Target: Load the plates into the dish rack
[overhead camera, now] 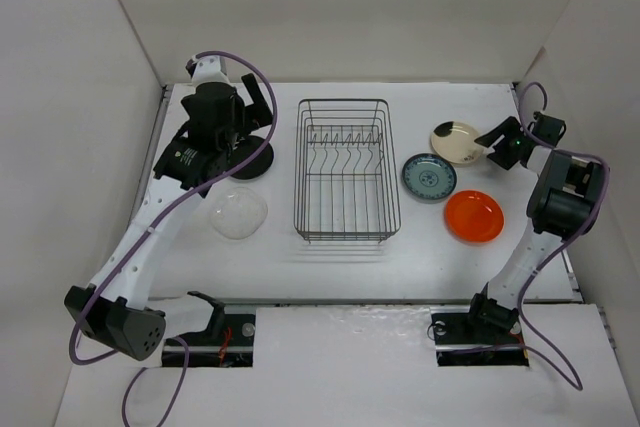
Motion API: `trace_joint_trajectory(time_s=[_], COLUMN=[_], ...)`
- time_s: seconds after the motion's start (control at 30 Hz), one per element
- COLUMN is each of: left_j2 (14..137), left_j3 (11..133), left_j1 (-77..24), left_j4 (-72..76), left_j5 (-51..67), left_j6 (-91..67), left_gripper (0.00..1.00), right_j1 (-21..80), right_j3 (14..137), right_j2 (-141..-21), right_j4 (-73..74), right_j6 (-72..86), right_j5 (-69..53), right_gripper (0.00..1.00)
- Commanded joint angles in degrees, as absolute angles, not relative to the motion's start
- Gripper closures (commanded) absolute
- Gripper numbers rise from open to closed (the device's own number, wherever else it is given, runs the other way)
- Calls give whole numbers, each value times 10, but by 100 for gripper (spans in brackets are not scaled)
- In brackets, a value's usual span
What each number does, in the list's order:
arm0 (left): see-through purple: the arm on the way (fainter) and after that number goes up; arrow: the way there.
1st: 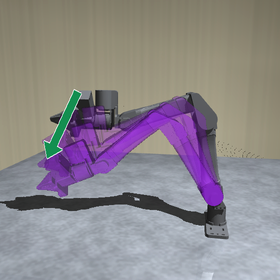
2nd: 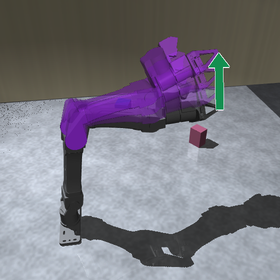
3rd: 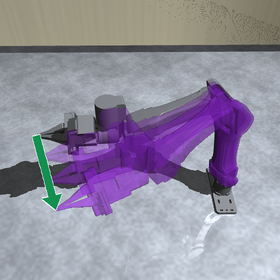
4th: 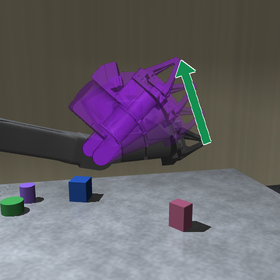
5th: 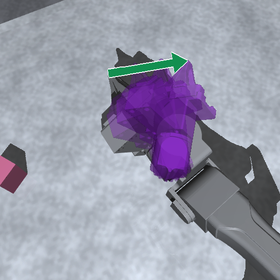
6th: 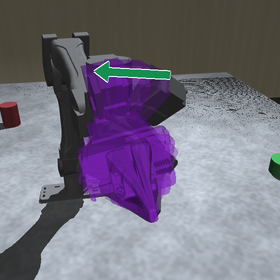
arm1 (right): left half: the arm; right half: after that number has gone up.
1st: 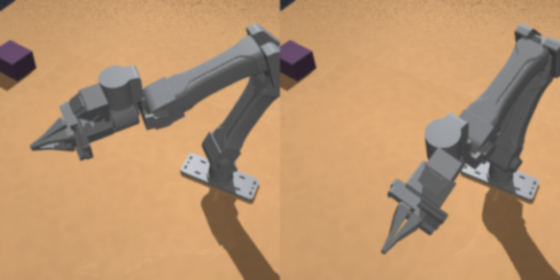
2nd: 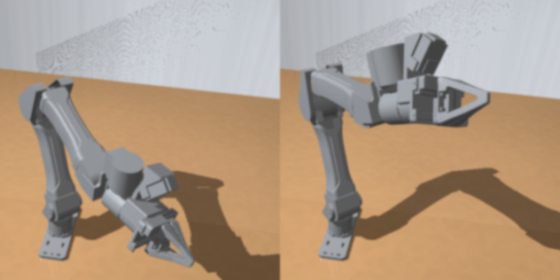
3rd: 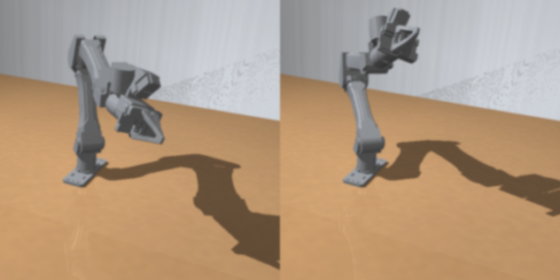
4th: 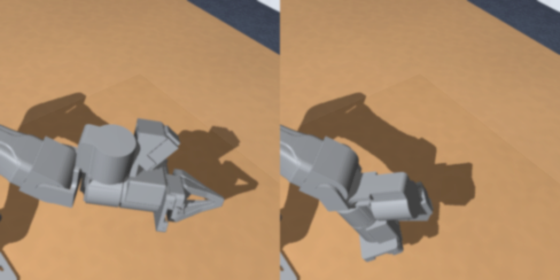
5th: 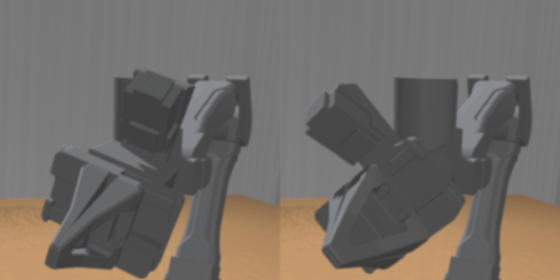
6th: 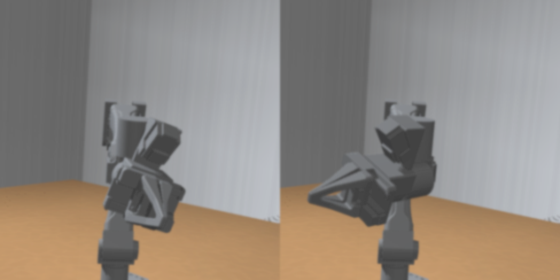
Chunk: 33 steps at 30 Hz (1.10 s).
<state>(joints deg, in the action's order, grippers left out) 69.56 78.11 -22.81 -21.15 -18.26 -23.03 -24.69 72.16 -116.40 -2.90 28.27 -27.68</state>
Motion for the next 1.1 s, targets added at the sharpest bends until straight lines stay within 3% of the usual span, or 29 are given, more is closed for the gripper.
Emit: trace_joint_trajectory(time_s=[0.0,0.33,0.43,0.93,1.07], left_j2=[676,676,676,671,665], left_j3=[779,784,784,784,784], left_j1=[-231,-231,-231,-231,-231], left_j4=[-189,-189,-189,-189,-189], left_j5=[-188,-193,-193,-193,-193], left_j6=[-226,-226,-226,-226,-226], left_gripper=[0,0,0,0,0], right_j1=[-248,-243,-243,-221,-221], right_j3=[751,791,809,860,867], right_j2=[-1170,-1186,-1191,-1218,-1229], right_j4=[4,94,124,162,162], right_j6=[278,246,233,213,213], right_j5=[-290,-271,-265,-290,-297], right_gripper=[29,39,48,48,55])
